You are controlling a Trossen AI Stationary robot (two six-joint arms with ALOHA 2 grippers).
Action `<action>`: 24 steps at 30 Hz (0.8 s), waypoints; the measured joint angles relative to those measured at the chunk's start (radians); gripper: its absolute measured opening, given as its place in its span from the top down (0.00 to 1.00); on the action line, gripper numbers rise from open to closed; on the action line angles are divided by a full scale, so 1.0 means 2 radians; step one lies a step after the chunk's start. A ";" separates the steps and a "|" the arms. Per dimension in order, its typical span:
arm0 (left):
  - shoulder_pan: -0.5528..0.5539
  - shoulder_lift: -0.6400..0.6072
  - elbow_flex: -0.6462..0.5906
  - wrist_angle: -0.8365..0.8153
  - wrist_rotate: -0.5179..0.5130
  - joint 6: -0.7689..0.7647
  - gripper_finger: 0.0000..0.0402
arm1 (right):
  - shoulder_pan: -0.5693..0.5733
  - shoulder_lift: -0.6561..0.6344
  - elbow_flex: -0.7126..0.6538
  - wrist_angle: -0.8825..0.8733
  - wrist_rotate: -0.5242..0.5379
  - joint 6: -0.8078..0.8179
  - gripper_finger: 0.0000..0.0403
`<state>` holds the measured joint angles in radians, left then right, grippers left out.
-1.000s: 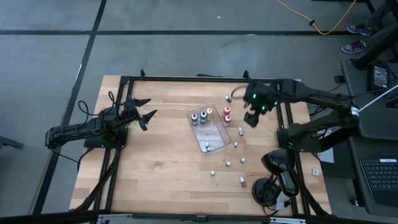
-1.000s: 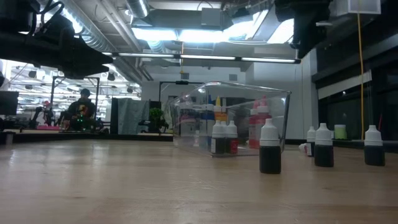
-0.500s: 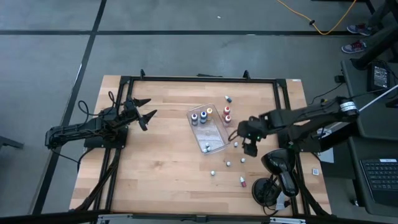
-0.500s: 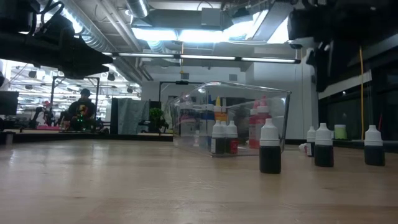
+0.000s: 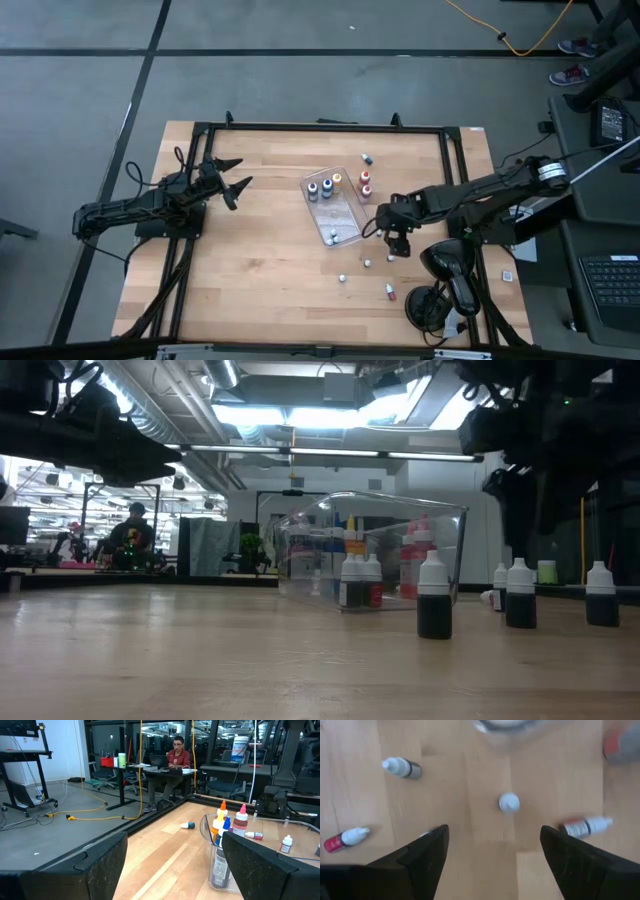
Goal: Pick & Place food coloring
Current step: Put the top small red food coloring bottle into the bottom of the bin
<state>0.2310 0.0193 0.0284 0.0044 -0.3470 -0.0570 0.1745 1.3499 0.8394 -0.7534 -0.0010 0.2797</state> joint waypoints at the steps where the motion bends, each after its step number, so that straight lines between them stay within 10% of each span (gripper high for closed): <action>1: 0.000 0.000 0.000 0.000 0.000 0.000 0.20 | -0.001 0.004 0.000 0.008 0.000 -0.008 0.22; 24: 0.000 0.000 0.000 0.000 0.000 0.000 0.20 | -0.031 0.033 -0.040 0.094 -0.010 -0.051 0.22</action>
<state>0.2310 0.0196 0.0284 0.0042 -0.3471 -0.0570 0.1120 1.4151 0.7601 -0.5645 -0.0205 0.1783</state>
